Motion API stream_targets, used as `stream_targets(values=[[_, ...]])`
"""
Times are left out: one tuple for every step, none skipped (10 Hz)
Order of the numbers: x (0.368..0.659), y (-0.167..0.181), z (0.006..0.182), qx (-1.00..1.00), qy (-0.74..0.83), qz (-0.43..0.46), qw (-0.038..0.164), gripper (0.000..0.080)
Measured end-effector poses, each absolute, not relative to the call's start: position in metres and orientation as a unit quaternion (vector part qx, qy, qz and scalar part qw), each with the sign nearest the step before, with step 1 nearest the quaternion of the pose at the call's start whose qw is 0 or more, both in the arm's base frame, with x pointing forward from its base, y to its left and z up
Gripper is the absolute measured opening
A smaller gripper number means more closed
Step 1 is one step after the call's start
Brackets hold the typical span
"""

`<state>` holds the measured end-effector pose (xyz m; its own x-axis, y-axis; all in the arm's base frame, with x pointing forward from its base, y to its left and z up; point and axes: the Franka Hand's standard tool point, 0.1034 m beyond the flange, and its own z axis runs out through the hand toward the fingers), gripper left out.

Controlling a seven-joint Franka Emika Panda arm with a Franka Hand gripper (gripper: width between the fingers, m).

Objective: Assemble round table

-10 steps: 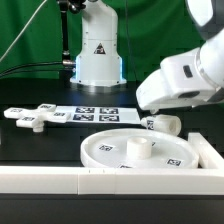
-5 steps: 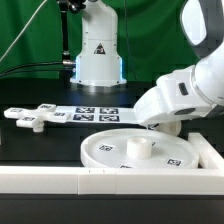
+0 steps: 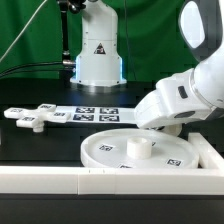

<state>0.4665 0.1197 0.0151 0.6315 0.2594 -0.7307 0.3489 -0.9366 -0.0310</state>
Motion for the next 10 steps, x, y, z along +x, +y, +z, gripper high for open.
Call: stream_targets(values=[[0.467, 0.12, 0.015, 0.901, 0.173, -0.395, 0.055, 0.0406], [0.467, 0.119, 0.015, 0.9, 0.178, -0.395, 0.051, 0.0406], [0.467, 0.117, 0.019, 0.897, 0.187, -0.399, 0.047, 0.0406], [0.468, 0.116, 0.03, 0.892, 0.193, -0.407, 0.046, 0.0406], [0.469, 0.114, 0.043, 0.887, 0.2, -0.414, 0.044, 0.0406], [0.471, 0.111, 0.056, 0.883, 0.208, -0.418, 0.04, 0.0406], [0.475, 0.105, 0.071, 0.878, 0.216, -0.425, 0.035, 0.0406], [0.479, 0.097, 0.083, 0.874, 0.219, -0.433, 0.031, 0.0407], [0.485, 0.095, 0.089, 0.875, 0.221, -0.431, 0.028, 0.0407], [0.485, 0.096, 0.086, 0.876, 0.223, -0.428, 0.027, 0.0407]])
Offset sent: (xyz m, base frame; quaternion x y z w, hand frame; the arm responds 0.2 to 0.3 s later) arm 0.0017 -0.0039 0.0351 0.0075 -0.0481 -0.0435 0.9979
